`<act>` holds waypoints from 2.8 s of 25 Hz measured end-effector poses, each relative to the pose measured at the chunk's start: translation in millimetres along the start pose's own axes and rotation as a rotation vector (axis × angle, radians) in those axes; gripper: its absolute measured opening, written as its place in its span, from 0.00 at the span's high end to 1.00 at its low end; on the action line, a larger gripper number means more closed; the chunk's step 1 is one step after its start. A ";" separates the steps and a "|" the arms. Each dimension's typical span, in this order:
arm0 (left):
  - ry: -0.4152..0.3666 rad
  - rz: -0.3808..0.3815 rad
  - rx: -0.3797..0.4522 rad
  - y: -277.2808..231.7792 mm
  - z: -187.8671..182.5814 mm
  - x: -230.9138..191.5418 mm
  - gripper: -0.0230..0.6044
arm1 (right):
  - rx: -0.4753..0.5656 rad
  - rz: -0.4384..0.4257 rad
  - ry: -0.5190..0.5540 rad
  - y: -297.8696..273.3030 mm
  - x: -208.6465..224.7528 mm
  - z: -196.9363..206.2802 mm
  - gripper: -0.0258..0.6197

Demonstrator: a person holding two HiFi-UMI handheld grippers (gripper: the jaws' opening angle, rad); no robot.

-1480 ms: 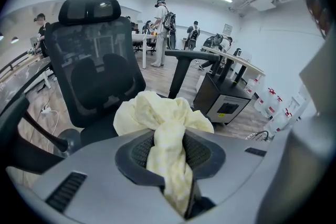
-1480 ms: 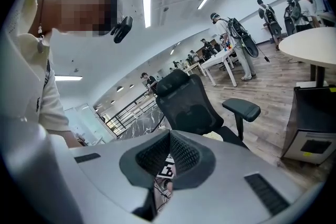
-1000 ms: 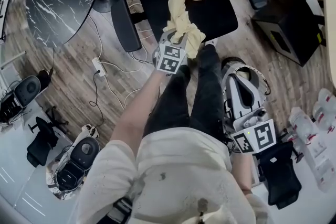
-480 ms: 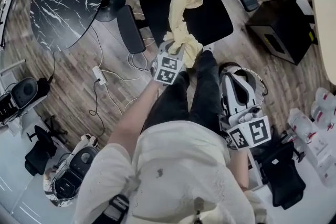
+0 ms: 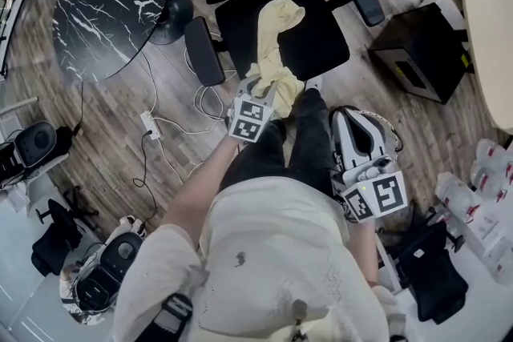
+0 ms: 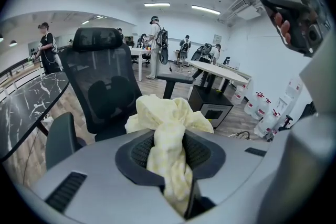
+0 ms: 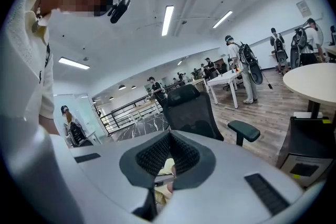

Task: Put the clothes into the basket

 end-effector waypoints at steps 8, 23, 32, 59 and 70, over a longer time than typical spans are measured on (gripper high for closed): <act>0.000 0.004 0.021 41.4 0.5 15.9 0.78 | 0.025 0.012 0.040 19.6 -14.0 -12.3 0.95; -0.007 -0.010 0.096 109.9 -1.2 36.4 0.78 | 0.050 0.036 0.073 50.8 -40.4 -13.0 0.95; 0.000 -0.011 0.149 151.1 -3.7 44.4 0.78 | 0.073 0.063 0.090 71.1 -59.5 -12.2 0.95; -0.088 -0.038 0.383 267.9 -33.4 65.3 0.78 | 0.109 0.108 0.143 107.8 -100.3 -6.1 0.95; -0.117 -0.019 0.464 297.6 -54.8 74.5 0.78 | 0.106 0.127 0.128 119.5 -108.8 6.6 0.95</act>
Point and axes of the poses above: the fingertips, and each gripper's own axes: y backward along the fingers, x to its right, z out of its underside, the point moved 3 cm from there along y, backward along the fingers, and after that the axes turned 14 degrees about -x, right-handed, at the moved point
